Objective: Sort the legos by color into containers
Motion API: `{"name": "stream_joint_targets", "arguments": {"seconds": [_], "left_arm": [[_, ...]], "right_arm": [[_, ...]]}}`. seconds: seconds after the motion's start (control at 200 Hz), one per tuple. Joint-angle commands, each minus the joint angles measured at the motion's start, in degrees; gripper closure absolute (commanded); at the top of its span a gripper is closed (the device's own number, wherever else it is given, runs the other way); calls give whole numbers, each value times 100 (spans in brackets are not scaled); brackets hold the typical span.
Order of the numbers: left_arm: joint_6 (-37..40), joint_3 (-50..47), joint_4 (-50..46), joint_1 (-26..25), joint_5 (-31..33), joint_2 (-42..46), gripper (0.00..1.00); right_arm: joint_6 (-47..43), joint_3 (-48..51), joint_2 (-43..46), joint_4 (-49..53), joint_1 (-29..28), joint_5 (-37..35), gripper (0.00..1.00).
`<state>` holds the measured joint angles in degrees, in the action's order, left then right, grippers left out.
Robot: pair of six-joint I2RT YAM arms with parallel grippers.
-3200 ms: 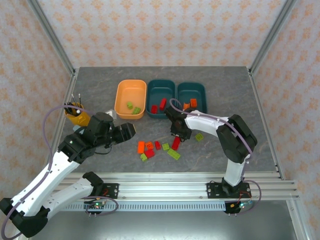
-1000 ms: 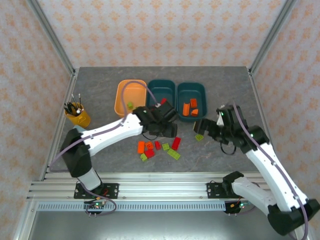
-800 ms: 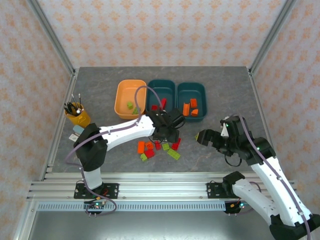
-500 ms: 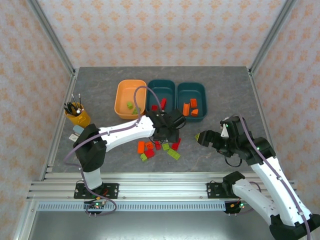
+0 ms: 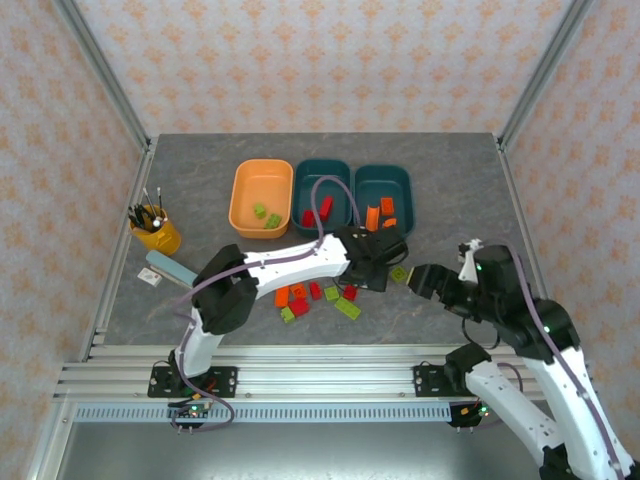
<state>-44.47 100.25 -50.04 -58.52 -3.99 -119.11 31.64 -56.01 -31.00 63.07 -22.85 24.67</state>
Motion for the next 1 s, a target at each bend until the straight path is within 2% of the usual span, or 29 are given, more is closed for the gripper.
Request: {"name": "stream_joint_targets", "arguments": {"seconds": [0.0, 0.145, 0.29, 0.606, 0.711, 0.786, 0.846, 0.941, 0.991], "left_arm": [[650, 728, -46, -91, 201, -326, 37], [1349, 1337, 85, -124, 245, -886, 34], [2057, 1795, 49, -133, 355, -1339, 31], [2437, 2771, -24, -142, 497, -2251, 30], [2478, 3107, -136, -142, 437, -2532, 34], [2463, 3266, -273, -137, 384, -2684, 42], [2424, 3265, -328, -138, 364, -2731, 48], [2342, 3183, -383, -141, 405, -2724, 50], [2337, 3134, -380, -141, 428, -2699, 55]], "right_arm": [[171, -320, 376, 374, -46, -368, 15], [323, -710, 776, 314, -45, -657, 12], [449, -1037, 793, 101, -45, -706, 9], [749, -1219, 859, -227, -45, -762, 5], [839, -1211, 858, -184, -48, -792, 5], [843, -1202, 850, -164, -45, -821, 5], [837, -1185, 850, -146, -48, -861, 5], [851, -1126, 850, -154, -44, -876, 5], [872, -1085, 850, -154, -44, -885, 5]]}}
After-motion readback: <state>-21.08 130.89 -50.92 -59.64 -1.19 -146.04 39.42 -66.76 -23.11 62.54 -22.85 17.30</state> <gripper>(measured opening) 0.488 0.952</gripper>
